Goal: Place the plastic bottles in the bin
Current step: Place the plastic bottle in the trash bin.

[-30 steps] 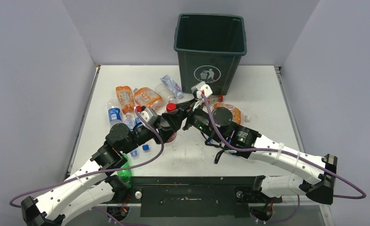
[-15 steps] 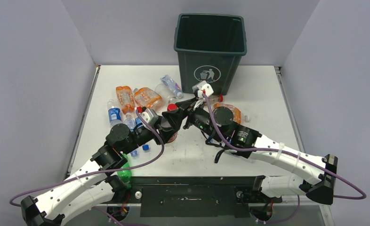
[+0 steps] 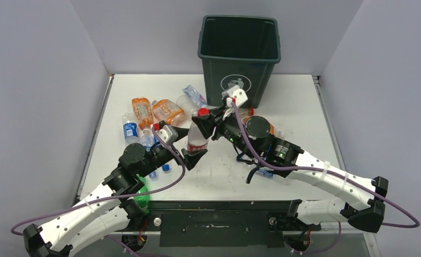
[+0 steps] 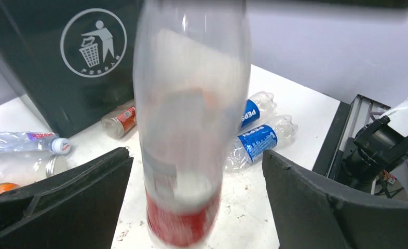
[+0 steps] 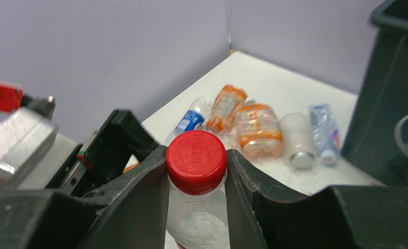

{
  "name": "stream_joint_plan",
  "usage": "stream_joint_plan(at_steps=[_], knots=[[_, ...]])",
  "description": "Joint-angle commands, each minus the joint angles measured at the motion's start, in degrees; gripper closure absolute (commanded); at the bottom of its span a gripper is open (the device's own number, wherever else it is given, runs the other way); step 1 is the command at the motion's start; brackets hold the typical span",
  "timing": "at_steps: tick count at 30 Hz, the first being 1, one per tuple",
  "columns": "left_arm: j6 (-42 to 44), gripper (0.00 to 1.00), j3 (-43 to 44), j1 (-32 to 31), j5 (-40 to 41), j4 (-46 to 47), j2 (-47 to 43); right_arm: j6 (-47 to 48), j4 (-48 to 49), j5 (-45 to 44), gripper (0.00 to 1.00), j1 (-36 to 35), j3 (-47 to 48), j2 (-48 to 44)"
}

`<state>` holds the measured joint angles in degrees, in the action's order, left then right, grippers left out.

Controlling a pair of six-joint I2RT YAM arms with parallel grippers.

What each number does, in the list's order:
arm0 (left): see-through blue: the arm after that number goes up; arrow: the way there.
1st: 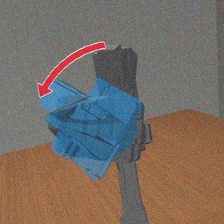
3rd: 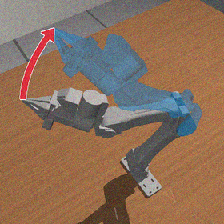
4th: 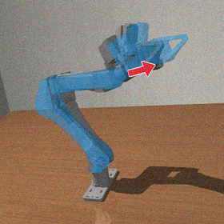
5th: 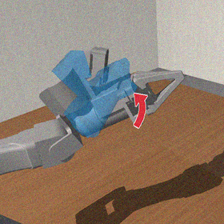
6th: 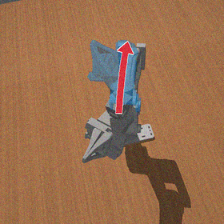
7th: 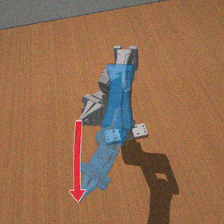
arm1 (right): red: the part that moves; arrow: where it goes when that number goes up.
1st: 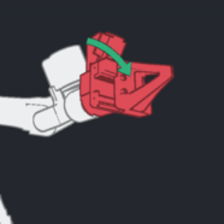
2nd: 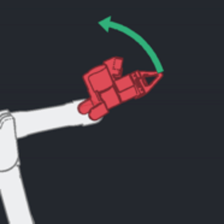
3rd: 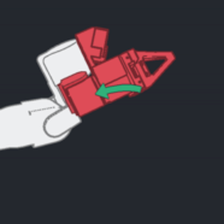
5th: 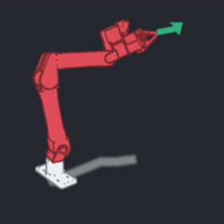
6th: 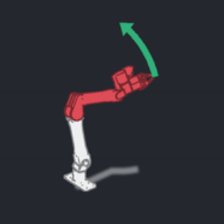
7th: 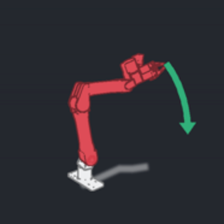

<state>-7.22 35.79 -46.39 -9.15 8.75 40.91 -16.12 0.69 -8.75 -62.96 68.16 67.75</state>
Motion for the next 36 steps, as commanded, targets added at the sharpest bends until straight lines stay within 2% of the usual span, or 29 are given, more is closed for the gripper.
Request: stream_joint_plan(at_steps=[1, 4, 7, 9, 12, 16, 20, 23, 25, 35, 36], knots=[[0.7, 0.04, -1.9, -0.3, 3.8, 6.8, -3.7, 9.6, -0.5, -11.0, 0.95, 1.7, 11.6, -0.9], [0.8, 0.04, -2.4, -0.3, 6.9, 7.3, -5.1, 13.6, 1.1, -15.0, 0.95, 7.3, 17.9, 0.9], [1.3, 0.04, -2.6, -0.2, 9.3, 7.3, -5.8, 19.5, 11.7, -25.9, 0.95, 10.9, 19.2, 2.4], [1.3, 0.04, -2.8, -0.2, 11.2, 7.5, -6.0, 16.9, 20.4, -24.6, 0.95, 16.5, 17.1, 2.5], [1.3, 0.04, -3.3, -0.3, 13.0, 8.0, -6.2, 8.0, 26.3, -20.0, 0.95, 26.6, 18.4, 5.8], [1.2, 0.04, -3.5, -0.2, 13.9, 8.4, -6.2, 7.3, 37.9, -18.8, 0.95, 33.2, 22.9, 14.1], [1.9, 0.04, -3.8, -0.1, 15.6, 8.3, -6.7, -3.7, 33.9, -13.4, 0.95, 42.4, 34.2, 25.3], [2.7, 0.04, -4.0, 0.0, 17.1, 8.4, -7.2, -8.1, 30.5, -9.7, 0.95, 45.2, 43.5, 34.5], [3.3, 0.04, -4.1, 0.2, 17.6, 8.4, -7.2, -7.2, 28.2, -8.3, 0.95, 45.4, 50.2, 40.8], [4.0, 0.04, -4.2, 1.0, 17.0, 8.6, -5.4, -6.2, 27.7, -5.9, 0.95, 43.4, 63.8, 58.2], [3.9, 0.04, -4.2, 1.0, 16.8, 8.7, -5.2, -5.6, 27.6, -5.7, 0.88, 42.8, 64.1, 58.9]])
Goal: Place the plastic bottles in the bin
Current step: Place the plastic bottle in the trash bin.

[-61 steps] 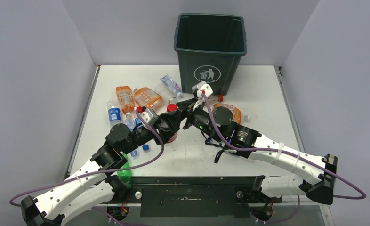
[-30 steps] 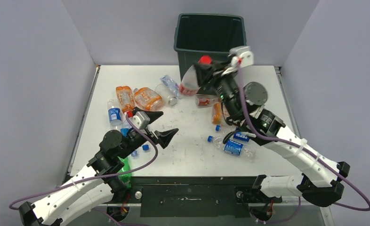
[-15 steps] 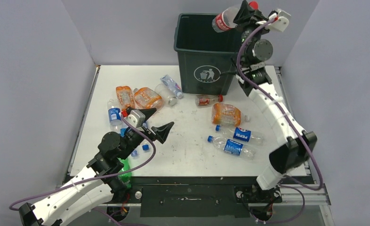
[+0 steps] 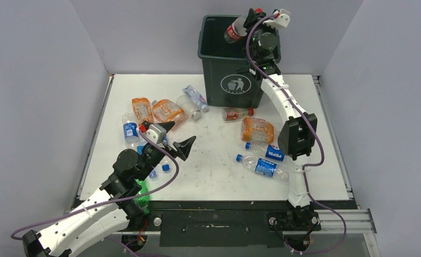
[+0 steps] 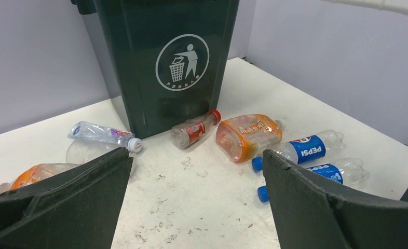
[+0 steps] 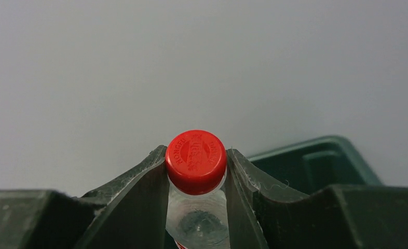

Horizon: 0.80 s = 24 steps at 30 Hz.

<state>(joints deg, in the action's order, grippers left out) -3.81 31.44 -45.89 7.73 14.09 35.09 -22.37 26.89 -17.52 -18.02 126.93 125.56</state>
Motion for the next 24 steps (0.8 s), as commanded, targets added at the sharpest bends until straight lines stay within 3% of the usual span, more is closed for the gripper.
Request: stream_joint_plan(at_steps=[1, 2, 4, 7, 12, 15, 18, 24], knots=[[0.4, 0.04, 0.2, 0.6, -0.2, 3.3, 0.7, 1.2, 1.3, 3.3, 0.65, -2.6, 5.7, 1.8], [0.4, 0.04, 0.2, 0.6, -0.3, 3.4, 0.8, 1.3, 0.8, 3.5, 0.3, -3.1, 6.5, 2.4], [0.4, 0.04, 0.3, 0.6, -0.2, 3.2, 0.9, 1.1, -0.3, 3.9, 0.03, -3.5, 7.8, 3.0], [0.5, 0.04, 0.3, 0.7, 0.1, 3.2, 0.8, 1.0, -1.1, 3.8, 0.1, -4.3, 10.2, 2.7], [0.4, 0.04, 0.4, 0.9, -0.2, 3.3, 0.4, 1.7, -1.9, 3.3, 0.1, -5.9, 10.9, -2.0], [0.2, 0.04, 0.5, 0.9, -0.3, 3.2, 0.3, 2.9, -2.7, 3.0, 0.1, -8.0, 6.7, -8.7], [-0.1, 0.04, 0.7, 0.9, -0.1, 2.9, 0.2, 7.4, -3.0, 2.2, 0.1, -12.0, -3.8, -18.1], [-1.0, 0.04, 1.5, 0.8, 2.1, 1.1, -0.3, 6.3, -2.4, -2.3, 0.1, -19.3, -38.3, -42.5]])
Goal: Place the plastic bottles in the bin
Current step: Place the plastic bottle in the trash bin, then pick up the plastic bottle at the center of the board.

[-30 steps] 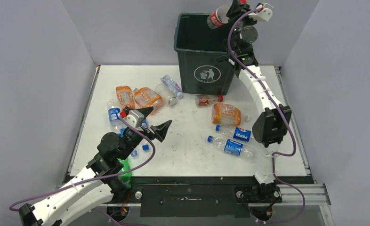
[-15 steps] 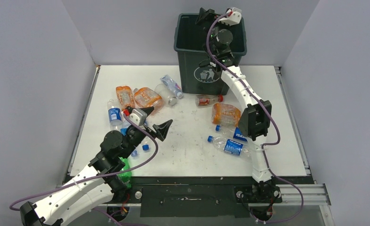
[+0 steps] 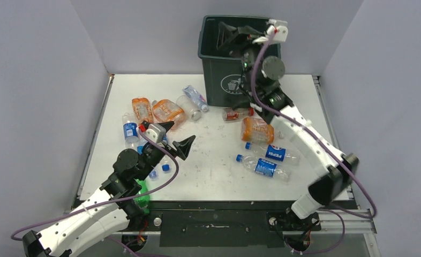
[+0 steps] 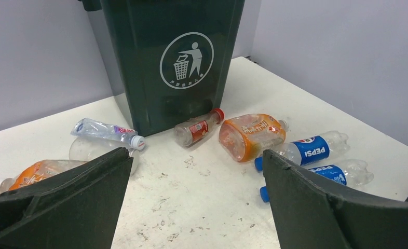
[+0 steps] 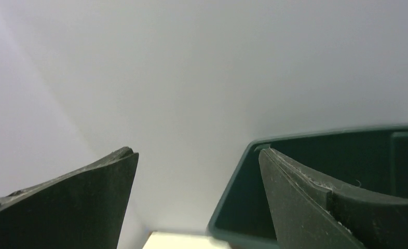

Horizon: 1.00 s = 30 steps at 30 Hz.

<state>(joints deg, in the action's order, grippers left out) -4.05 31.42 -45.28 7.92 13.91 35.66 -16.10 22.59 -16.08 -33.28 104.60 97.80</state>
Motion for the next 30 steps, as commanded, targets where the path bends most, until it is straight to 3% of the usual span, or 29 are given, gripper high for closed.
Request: stream_joint_plan(at_steps=[1, 5, 9, 17, 22, 30], knots=[[-0.8, 0.04, 1.6, 0.2, 2.1, 1.1, -1.1, -2.4, 1.0, -5.5, 0.1, -4.8, -21.4, -18.9], [-1.3, 0.04, 1.9, 0.1, 1.2, 1.1, -1.5, -8.9, -4.6, -10.0, 0.1, -8.2, -42.2, -33.0], [-1.3, 0.04, 1.7, 0.0, -0.4, 1.3, -1.4, -10.3, -18.5, -14.1, 0.1, -8.7, -53.1, -40.9], [0.1, 0.04, 2.3, -0.5, -3.5, 0.5, 0.6, -13.4, -43.2, -9.3, 0.1, -3.1, -58.6, -40.4], [0.5, 0.04, 2.4, -0.6, -3.8, 0.0, 1.5, -14.6, -50.5, 1.5, 0.1, 0.2, -60.8, -35.2], [0.8, 0.04, 2.8, -0.8, -5.6, -0.6, 3.1, -13.1, -55.1, 6.6, 0.1, -1.5, -61.3, -28.6]])
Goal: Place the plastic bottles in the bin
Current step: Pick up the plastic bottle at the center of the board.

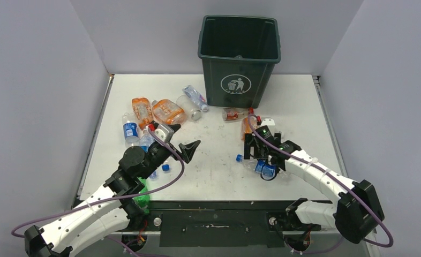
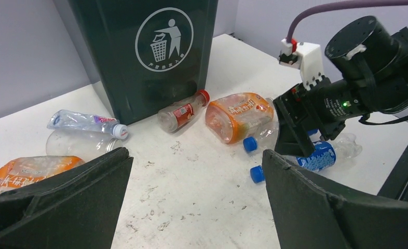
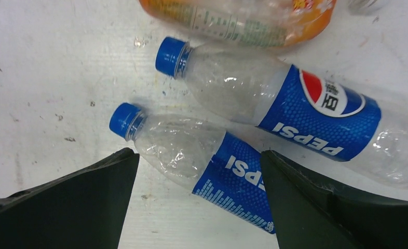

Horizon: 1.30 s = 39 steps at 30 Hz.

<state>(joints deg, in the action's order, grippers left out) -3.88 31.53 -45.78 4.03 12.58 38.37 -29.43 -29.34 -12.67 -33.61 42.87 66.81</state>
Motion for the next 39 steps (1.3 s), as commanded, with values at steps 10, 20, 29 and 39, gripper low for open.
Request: stream_joint_plan(at_steps=[10, 20, 29, 39], knots=[[1.0, 0.04, 2.8, -0.5, -2.6, 0.4, 0.8, 1.0, -1.0, 4.8, 0.1, -2.4, 0.0, 8.8], [1.3, 0.04, 2.7, -0.6, -2.6, 0.4, 1.2, -1.4, 2.8, 7.3, 0.1, -6.4, -0.4, 11.3], [1.3, 0.04, 2.7, -0.7, -2.9, 0.4, 2.1, 1.2, 1.7, 10.3, 0.1, -8.6, -1.5, 12.8], [1.7, 0.04, 2.7, -0.7, -2.7, 0.3, 2.9, 0.5, 7.8, 10.9, 0.13, -10.0, -3.1, 16.3]])
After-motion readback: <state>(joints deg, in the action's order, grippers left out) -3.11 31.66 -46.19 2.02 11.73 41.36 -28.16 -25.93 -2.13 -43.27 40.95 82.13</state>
